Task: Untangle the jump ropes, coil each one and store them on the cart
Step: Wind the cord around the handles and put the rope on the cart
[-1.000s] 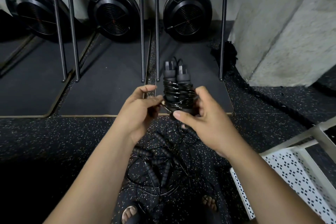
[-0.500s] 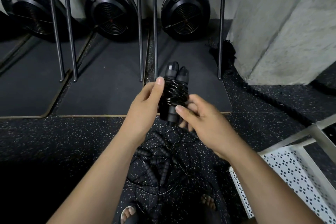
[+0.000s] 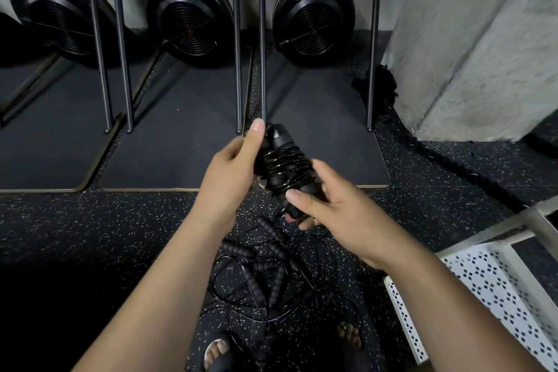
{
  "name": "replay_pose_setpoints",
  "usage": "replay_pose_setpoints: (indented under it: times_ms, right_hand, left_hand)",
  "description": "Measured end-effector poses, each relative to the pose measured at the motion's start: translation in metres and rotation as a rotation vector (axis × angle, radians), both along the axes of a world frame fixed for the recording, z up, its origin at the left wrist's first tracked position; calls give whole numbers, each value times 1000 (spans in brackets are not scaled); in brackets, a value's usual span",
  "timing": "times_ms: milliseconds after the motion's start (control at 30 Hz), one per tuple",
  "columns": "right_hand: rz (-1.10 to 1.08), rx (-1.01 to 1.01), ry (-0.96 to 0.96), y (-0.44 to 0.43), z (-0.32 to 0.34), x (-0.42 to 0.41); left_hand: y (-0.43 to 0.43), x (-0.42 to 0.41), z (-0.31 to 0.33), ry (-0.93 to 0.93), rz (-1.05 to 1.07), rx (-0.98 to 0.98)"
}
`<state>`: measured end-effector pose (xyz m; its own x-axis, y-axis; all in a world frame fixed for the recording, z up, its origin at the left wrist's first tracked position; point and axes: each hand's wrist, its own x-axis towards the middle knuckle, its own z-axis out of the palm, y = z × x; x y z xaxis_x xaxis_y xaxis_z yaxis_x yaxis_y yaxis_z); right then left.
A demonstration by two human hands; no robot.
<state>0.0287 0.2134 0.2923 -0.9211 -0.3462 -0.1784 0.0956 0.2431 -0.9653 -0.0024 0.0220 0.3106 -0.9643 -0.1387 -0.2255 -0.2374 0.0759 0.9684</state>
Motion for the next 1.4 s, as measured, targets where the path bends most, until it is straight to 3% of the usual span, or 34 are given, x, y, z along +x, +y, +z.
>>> replay_pose_setpoints:
  times_ms: [267, 600, 800, 1000, 1400]
  right_hand:
    - [125, -185, -182, 7, 12, 4]
    - [229, -384, -380, 22, 20, 0]
    - [81, -506, -393, 19, 22, 0]
    - [53, -545, -461, 1, 13, 5]
    - [95, -597, -489, -2, 17, 9]
  left_hand:
    - [-13, -7, 3, -34, -65, 241]
    - [0, -3, 2, -234, -194, 492]
    - [-6, -7, 0, -270, -178, 612]
    - [-5, -7, -3, -79, 9, 385]
    - [-8, -8, -5, 74, 26, 162]
